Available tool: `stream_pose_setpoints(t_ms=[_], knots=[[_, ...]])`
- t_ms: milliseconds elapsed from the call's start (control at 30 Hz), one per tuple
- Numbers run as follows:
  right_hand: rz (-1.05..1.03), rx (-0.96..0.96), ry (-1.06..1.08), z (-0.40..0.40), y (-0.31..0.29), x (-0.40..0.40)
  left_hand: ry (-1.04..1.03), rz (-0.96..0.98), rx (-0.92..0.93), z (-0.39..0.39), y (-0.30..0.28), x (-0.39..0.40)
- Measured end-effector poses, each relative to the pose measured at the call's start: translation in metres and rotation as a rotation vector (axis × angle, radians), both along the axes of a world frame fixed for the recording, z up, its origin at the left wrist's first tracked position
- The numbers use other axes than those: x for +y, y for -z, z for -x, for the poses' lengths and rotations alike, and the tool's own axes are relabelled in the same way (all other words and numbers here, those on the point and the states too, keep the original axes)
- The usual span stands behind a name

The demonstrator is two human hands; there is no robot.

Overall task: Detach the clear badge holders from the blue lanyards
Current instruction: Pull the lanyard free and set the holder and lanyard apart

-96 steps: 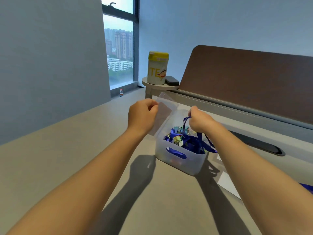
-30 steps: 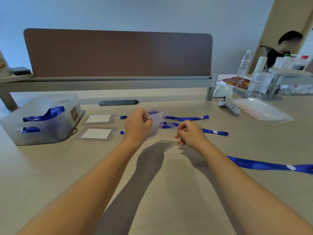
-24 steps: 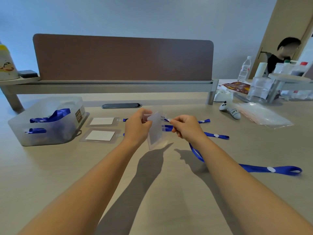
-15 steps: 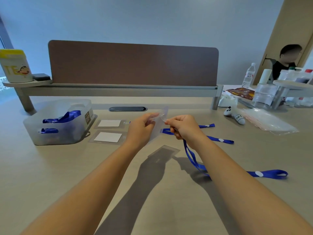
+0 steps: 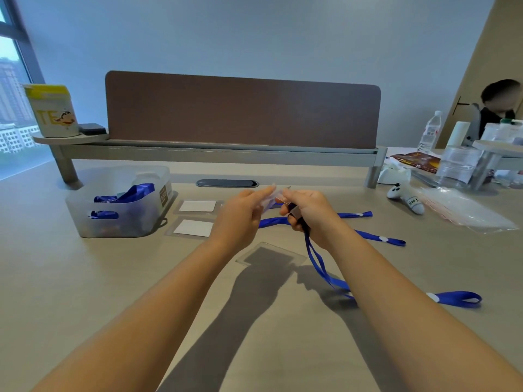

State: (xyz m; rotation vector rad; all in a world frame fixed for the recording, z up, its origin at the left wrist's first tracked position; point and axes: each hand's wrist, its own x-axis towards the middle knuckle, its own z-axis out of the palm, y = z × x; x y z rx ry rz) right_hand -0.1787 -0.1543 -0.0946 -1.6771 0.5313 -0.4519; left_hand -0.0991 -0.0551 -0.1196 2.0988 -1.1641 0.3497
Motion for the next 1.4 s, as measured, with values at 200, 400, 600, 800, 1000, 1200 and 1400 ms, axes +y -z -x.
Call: stream_pose_setpoints(t_ms=[200,400,600,800,1000,1200,1400], knots=[[0.015,0.099,0.034,-0.011,0.000,0.007,-0.011,-0.139,-0.494,-0.012,0.003,0.014],[0.016,0.088,-0.019,-0.014,0.004,0.010,0.006,-0.180,-0.476,-0.019,0.007,0.022],[0.092,0.081,-0.092,-0.022,0.004,0.014,-0.008,-0.156,0.083,-0.018,-0.003,0.026],[0.186,0.082,-0.173,-0.029,0.008,0.023,0.104,-0.020,0.420,-0.019,-0.012,0.032],[0.322,0.095,-0.220,-0.037,0.007,0.033,-0.035,0.010,0.350,-0.023,-0.019,0.035],[0.485,0.133,-0.220,-0.040,0.010,0.042,-0.061,-0.143,0.248,-0.026,-0.025,0.041],[0.554,0.131,-0.188,-0.043,0.015,0.048,-0.095,-0.188,0.158,-0.028,-0.022,0.043]])
